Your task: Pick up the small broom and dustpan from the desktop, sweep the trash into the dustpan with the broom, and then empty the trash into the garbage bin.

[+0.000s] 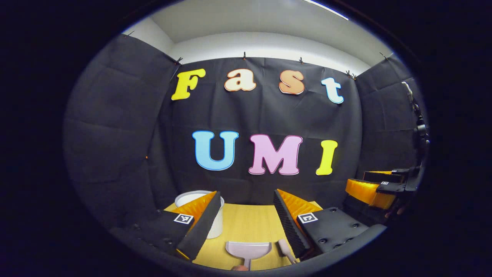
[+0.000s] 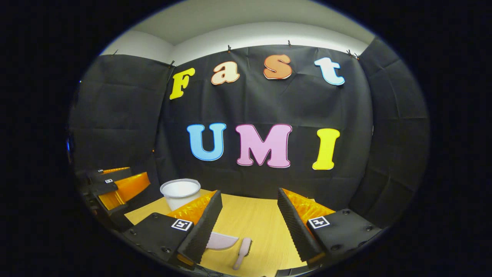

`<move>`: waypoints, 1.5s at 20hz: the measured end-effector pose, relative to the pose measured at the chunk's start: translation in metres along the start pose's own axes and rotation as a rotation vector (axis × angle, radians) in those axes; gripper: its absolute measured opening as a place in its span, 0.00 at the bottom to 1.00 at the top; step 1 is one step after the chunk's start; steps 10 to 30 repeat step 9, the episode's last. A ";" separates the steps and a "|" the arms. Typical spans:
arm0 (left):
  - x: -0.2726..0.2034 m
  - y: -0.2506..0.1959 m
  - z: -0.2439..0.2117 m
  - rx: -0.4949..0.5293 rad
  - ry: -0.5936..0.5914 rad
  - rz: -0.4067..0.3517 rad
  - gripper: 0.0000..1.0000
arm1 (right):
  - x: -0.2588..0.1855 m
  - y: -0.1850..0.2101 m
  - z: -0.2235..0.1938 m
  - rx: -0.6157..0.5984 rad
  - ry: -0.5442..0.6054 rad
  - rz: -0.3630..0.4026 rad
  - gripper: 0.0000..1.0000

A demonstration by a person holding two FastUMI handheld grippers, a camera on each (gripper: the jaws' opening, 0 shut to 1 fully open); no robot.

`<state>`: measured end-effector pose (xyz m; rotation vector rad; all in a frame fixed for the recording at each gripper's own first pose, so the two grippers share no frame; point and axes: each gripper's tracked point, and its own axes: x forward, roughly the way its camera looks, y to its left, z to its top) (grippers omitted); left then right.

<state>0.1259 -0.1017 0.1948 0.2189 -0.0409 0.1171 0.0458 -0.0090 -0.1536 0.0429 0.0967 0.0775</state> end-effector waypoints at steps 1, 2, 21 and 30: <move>-0.005 -0.014 0.005 -0.003 -0.005 -0.016 0.82 | -0.002 0.001 0.004 -0.003 -0.010 0.021 0.93; -0.010 -0.022 0.008 -0.006 -0.012 -0.024 0.82 | -0.002 0.002 0.010 -0.013 -0.031 0.034 0.93; -0.031 -0.030 0.012 -0.018 0.010 0.034 0.81 | -0.015 0.009 0.024 -0.058 -0.064 0.124 0.93; -0.031 -0.030 0.012 -0.018 0.010 0.034 0.81 | -0.015 0.009 0.024 -0.058 -0.064 0.124 0.93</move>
